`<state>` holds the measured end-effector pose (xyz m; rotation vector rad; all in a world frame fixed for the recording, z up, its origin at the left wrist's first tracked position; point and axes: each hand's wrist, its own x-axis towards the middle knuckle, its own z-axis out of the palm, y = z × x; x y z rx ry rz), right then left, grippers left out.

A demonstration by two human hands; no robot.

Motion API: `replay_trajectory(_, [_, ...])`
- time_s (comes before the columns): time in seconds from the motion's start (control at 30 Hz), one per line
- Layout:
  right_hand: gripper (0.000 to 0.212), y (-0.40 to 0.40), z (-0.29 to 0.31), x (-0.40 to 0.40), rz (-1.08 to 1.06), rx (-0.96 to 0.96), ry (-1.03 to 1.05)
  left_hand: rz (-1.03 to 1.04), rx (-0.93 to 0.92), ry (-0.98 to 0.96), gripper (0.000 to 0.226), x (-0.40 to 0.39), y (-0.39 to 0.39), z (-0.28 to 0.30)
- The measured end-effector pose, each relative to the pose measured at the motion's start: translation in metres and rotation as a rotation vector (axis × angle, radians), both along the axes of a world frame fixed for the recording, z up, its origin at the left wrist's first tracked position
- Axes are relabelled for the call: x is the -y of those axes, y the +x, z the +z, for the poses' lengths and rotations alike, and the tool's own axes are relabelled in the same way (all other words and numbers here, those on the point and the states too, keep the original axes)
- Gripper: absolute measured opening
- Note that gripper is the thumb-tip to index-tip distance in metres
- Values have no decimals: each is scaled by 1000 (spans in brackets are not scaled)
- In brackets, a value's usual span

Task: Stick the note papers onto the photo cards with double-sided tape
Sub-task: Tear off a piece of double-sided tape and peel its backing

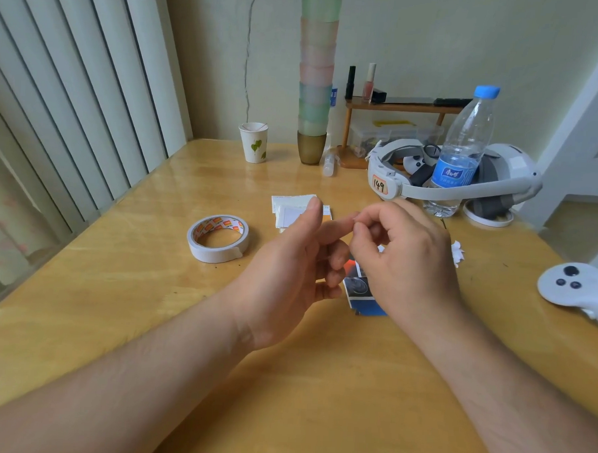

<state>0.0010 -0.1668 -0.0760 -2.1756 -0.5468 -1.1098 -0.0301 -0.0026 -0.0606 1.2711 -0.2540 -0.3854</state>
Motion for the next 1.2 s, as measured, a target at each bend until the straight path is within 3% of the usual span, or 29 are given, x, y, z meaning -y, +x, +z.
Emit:
replay_trajectory(0.27, [6,0,-1,-3,36,-91,115,-3,-129,-154,70,-1,2,2])
replay_trajectory(0.47, [15,-3,1,-5,149,-363,336,11,-162,-184,74,-3,2,4])
replay_trajectory(0.83, [20,-11,13,-8,387,-597,685,40,-185,-241,76,-9,6,6])
replay_trajectory(1.03, [11,-16,15,-7,324,-509,549,79,-29,-74,75,-6,2,5])
replay_trajectory(1.2, [18,-19,15,-6,254,-416,431,121,109,59,71,-3,0,1])
